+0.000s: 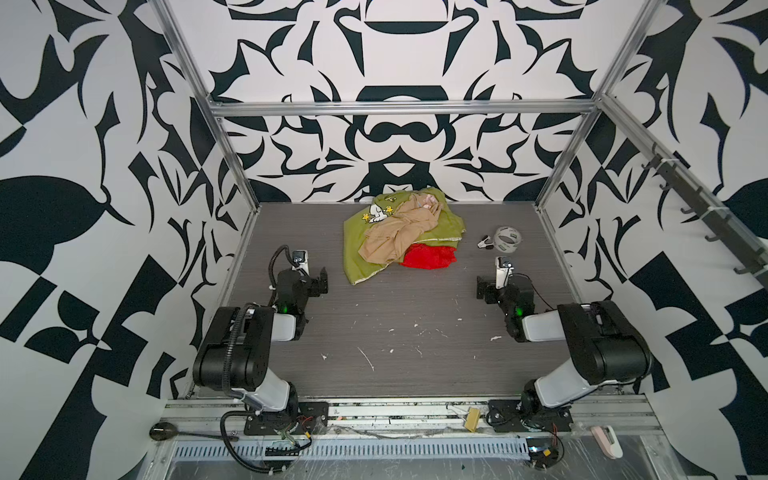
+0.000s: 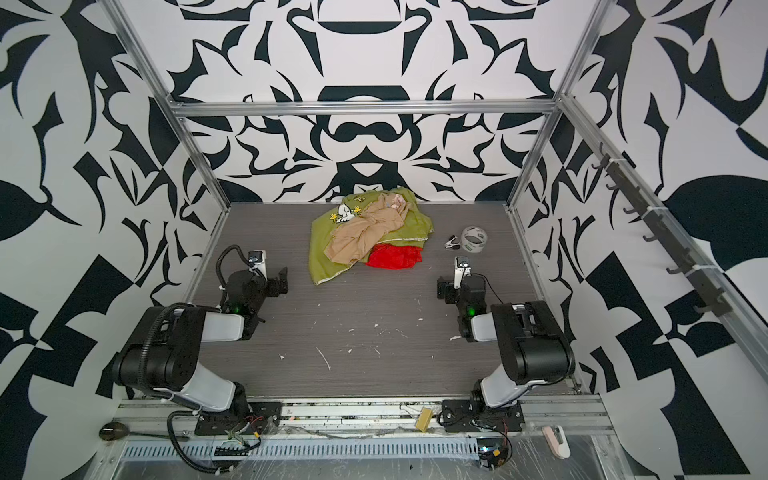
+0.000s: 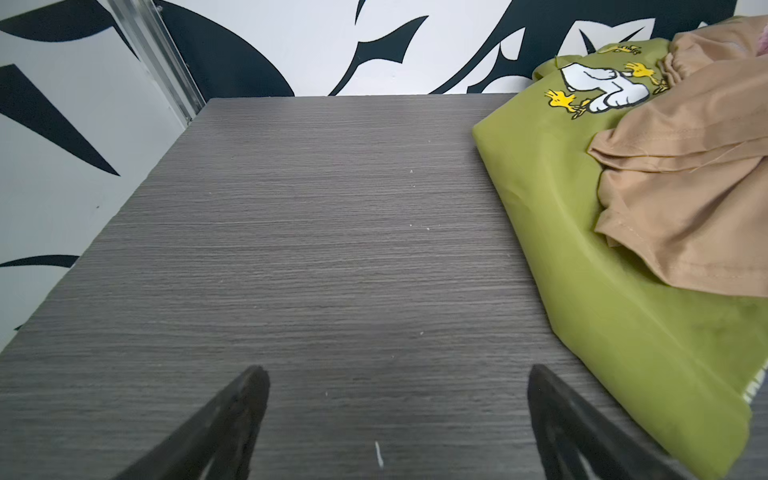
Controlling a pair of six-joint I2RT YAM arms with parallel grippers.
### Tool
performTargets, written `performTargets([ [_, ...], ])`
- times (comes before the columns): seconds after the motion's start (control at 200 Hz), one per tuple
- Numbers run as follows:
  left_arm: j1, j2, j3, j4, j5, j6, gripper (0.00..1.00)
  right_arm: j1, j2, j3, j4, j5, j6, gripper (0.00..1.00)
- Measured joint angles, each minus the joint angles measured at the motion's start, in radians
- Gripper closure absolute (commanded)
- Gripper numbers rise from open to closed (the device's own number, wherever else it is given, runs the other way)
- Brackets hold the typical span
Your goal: Pick out a specific cloth from the pile
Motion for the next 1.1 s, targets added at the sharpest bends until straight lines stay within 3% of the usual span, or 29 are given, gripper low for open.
performTargets([
  [1.1, 0.0, 0.0, 0.0, 0.0, 0.007, 0.0, 0.01, -0.011, 0.0, 0.0, 0.0, -0.029, 0.003, 0.01],
])
